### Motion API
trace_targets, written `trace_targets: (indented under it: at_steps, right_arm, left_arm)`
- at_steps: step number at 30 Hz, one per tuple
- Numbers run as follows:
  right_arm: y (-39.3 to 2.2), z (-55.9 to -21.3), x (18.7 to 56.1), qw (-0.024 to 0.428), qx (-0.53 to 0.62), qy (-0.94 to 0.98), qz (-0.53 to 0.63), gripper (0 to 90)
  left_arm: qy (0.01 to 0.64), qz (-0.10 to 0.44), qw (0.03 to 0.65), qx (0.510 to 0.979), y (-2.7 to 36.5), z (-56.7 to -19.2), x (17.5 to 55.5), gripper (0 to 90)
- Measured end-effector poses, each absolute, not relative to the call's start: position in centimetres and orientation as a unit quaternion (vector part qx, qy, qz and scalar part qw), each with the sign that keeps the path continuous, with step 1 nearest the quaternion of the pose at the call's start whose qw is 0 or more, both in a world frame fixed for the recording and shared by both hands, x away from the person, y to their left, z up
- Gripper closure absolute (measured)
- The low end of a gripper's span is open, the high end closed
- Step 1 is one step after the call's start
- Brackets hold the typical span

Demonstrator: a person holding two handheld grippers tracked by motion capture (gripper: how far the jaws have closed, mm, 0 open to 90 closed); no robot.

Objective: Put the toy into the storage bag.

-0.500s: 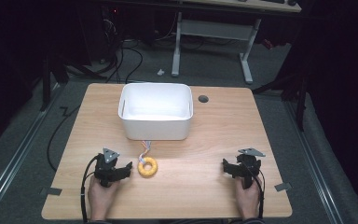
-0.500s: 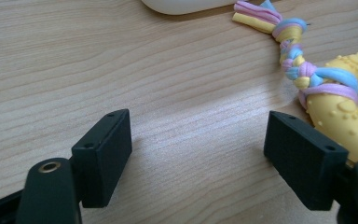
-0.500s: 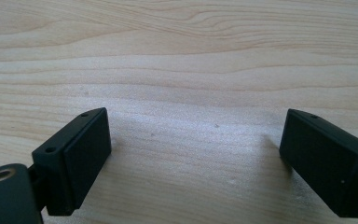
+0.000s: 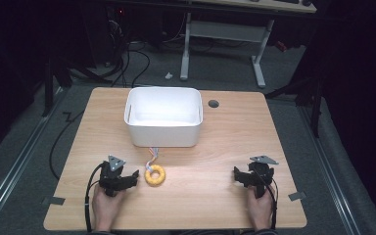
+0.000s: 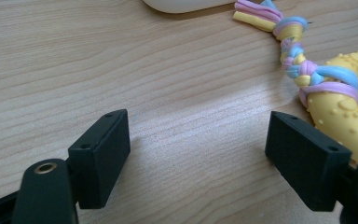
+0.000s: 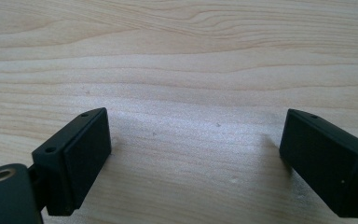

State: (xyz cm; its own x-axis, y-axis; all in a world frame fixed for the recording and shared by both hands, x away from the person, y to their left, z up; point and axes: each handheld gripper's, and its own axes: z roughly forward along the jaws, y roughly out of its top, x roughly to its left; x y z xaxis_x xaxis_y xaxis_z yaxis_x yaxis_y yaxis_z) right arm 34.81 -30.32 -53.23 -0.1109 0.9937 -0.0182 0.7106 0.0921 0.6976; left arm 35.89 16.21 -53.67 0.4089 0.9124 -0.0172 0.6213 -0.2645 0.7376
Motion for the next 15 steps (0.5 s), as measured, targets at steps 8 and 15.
trace_targets:
  at_steps: [8,15]
  right_arm:
    - [-30.27,-53.22,34.79,0.256,0.613,0.694,0.276,8.7]
    - [-30.26,-53.22,34.79,0.256,0.613,0.695,0.276,8.7]
  left_arm:
    - [0.504,0.213,0.340,0.765,16.22,-53.67,36.09,20.0]
    - [0.499,0.208,0.339,0.770,16.22,-53.67,36.22,17.0]
